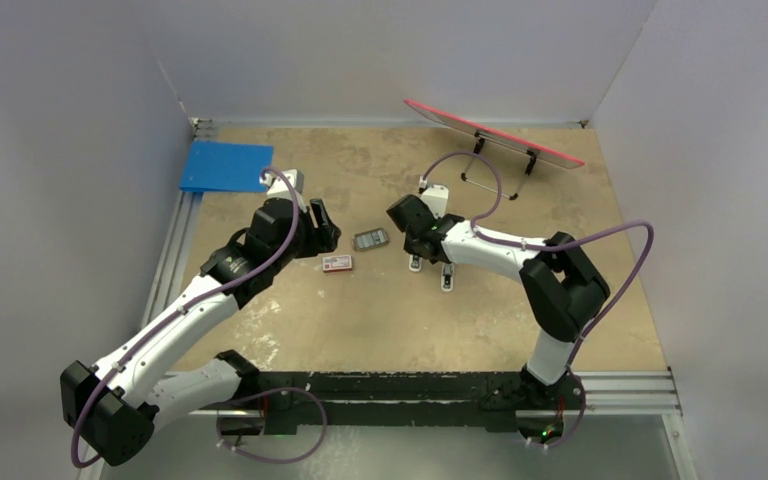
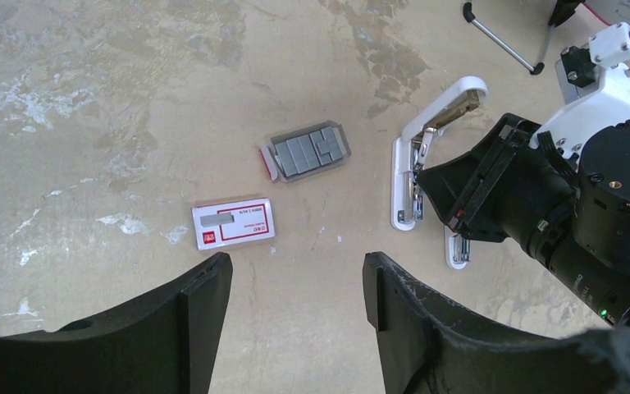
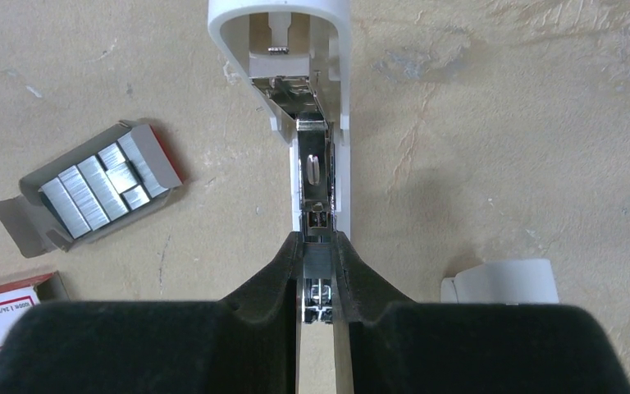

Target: Load the staples into the stapler

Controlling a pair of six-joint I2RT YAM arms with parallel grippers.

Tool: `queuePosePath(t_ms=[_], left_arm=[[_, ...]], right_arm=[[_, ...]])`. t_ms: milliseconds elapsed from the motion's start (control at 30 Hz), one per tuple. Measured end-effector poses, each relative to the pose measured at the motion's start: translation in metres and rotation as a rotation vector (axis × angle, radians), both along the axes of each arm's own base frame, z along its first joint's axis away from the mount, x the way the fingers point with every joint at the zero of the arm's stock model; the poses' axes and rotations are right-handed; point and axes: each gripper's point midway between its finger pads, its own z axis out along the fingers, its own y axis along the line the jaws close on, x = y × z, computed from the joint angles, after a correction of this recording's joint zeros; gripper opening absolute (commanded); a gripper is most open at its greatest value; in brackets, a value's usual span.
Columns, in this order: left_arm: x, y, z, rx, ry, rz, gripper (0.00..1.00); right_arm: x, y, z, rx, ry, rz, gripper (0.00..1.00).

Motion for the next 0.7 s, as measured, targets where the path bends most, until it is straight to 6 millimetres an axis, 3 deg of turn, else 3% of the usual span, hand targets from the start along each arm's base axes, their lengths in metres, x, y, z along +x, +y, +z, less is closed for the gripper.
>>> queuePosePath(t_ms=[700], left_arm=[[0.0004,-0.0003,0.0006,-0.002,-0.002,0.0,0.6]], right_arm=[[-0.0013,-0.001,-0.0045,-0.003,0.004,0.002,0.15]])
